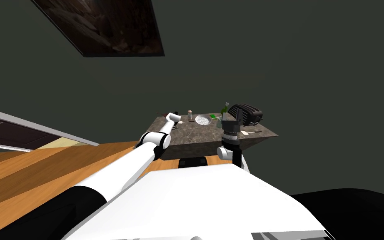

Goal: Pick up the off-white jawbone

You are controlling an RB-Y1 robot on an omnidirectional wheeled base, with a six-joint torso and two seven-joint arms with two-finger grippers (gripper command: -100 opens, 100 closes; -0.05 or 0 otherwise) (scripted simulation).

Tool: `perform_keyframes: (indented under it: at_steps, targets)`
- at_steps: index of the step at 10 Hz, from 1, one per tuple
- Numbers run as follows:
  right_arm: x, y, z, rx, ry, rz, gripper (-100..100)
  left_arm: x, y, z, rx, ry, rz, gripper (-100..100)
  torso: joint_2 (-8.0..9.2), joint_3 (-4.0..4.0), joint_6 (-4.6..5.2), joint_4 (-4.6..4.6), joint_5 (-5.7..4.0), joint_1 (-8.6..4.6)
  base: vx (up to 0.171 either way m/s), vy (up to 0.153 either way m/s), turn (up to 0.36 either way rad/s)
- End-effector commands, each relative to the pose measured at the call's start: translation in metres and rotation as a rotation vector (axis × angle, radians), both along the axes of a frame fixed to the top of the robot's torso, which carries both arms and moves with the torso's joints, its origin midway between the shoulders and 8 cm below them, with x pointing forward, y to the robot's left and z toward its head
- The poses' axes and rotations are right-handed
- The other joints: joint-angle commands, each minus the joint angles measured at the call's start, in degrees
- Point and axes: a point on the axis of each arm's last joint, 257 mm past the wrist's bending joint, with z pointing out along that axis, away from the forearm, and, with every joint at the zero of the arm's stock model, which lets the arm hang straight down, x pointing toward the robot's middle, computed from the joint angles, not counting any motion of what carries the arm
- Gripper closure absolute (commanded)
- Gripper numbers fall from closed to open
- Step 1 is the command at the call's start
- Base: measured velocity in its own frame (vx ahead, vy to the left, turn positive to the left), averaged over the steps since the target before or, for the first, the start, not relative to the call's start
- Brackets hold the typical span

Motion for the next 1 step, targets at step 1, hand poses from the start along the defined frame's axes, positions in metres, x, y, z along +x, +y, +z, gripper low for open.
perform_keyframes:
  at_steps: [1]
  targets:
    - [0.0000, 0.0000, 0.0000, 0.000, 0.000, 0.000, 0, 0.0000, 0.0000, 0.0000, 0.000, 0.000, 0.000, 0, 0.00, 0.00, 0.00, 0.00, 0.00, 0.00, 0.000, 0.000, 0.000]
